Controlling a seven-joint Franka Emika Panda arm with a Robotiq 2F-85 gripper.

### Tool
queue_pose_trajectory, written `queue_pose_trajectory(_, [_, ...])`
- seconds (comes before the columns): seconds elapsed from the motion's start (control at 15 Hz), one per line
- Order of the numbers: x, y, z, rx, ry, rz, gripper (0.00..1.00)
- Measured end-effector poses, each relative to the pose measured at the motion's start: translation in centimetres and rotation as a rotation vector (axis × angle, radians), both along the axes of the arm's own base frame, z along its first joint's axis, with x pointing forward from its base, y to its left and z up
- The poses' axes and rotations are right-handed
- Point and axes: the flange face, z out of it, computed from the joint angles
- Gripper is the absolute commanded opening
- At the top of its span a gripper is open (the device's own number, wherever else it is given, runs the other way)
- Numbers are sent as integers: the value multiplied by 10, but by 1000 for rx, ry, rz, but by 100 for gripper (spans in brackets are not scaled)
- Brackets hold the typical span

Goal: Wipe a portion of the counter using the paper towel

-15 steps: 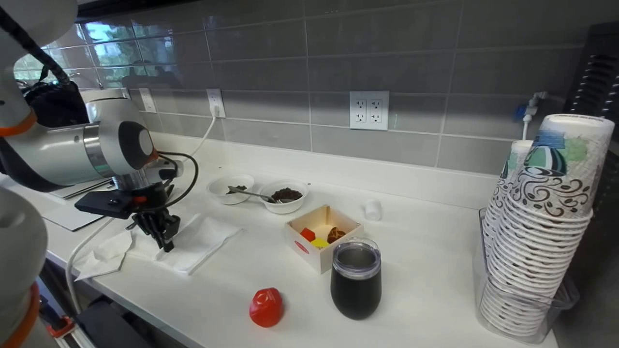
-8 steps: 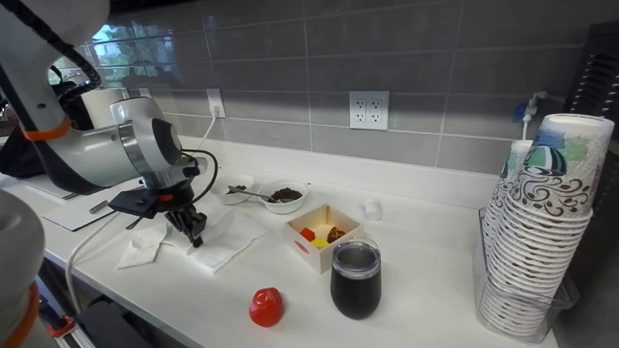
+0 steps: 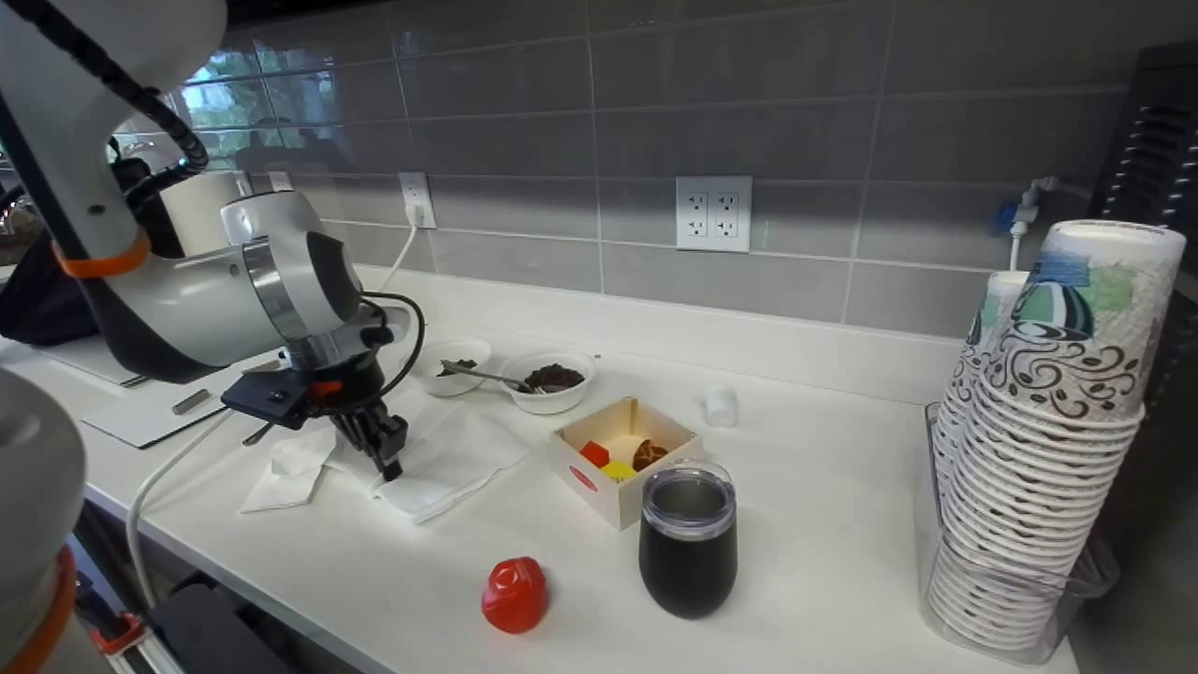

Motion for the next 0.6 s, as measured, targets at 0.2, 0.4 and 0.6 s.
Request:
queue_pose_trajectory(0.2, [-10, 28, 1, 107, 11, 24, 1])
queue_pose_trajectory(0.4, [-31, 60, 1, 186, 19, 79, 1])
queue_pose_trajectory(0.6, [-40, 70, 1, 199, 17, 110, 1])
